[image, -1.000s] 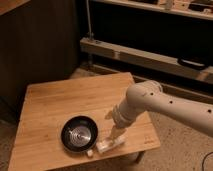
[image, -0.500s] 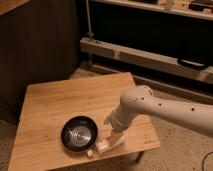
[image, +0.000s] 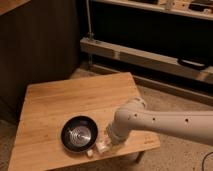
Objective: Place the bottle in the ceramic bowl
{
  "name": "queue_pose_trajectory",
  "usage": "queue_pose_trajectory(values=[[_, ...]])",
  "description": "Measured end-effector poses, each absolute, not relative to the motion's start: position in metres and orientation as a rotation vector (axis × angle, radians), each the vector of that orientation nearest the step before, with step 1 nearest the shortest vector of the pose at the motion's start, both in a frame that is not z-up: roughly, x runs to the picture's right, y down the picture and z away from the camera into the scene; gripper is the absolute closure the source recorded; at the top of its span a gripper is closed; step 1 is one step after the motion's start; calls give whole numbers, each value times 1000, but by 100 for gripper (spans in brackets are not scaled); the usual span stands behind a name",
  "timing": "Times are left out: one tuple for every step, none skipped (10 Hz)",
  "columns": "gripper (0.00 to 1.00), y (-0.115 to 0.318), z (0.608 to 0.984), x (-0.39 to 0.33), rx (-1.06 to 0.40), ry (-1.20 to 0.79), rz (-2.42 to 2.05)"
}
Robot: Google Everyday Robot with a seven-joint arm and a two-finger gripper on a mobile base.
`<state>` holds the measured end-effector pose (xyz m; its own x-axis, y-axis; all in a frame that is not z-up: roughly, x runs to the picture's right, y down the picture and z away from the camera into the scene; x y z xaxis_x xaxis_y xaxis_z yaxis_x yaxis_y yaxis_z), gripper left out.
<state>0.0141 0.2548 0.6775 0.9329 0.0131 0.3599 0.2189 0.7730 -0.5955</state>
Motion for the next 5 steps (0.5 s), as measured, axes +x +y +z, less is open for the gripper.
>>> queue_pose_trajectory(values=[[35, 259, 679, 13, -682, -358, -107], [35, 262, 682, 12, -676, -360, -97], [35, 265, 688, 10, -669, -365, -90], [35, 264, 693, 6, -662, -370, -85], [35, 264, 698, 4, -658, -373, -82]])
